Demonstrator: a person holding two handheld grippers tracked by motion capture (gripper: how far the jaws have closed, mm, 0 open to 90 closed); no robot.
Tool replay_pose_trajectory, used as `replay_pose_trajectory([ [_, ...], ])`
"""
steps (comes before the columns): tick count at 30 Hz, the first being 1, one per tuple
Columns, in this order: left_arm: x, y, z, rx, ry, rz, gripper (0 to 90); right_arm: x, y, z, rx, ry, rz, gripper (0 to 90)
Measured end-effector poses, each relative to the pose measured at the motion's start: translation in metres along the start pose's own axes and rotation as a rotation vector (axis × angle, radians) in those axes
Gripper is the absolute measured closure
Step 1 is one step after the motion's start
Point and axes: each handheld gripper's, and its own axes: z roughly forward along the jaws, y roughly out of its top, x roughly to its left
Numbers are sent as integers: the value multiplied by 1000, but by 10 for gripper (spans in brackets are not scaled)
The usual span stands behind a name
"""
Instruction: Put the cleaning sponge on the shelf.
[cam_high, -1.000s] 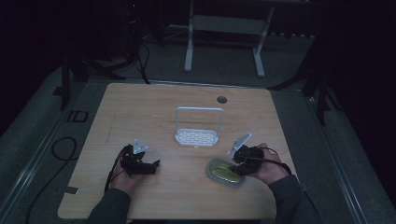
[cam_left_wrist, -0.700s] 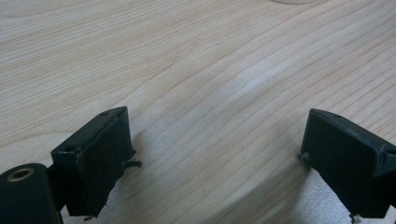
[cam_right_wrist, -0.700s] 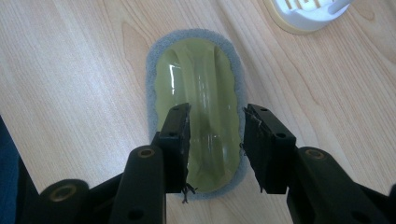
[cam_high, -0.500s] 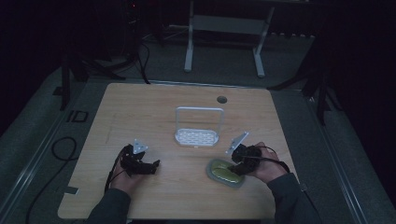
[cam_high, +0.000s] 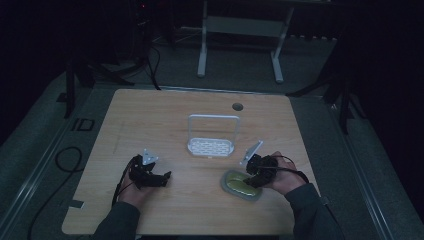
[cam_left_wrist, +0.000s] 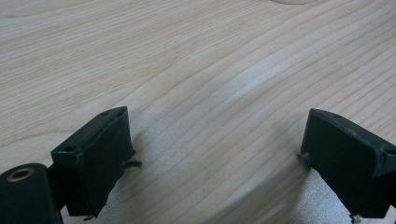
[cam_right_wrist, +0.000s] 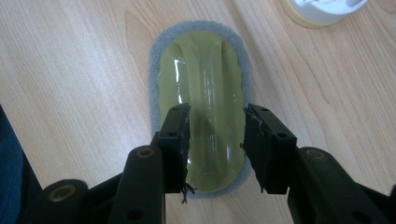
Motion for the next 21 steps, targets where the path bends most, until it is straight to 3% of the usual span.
replay_pose_trajectory([
  [21, 0, 0, 0, -1, 0, 0, 87, 0, 9, 8, 55, 25, -22, 616],
])
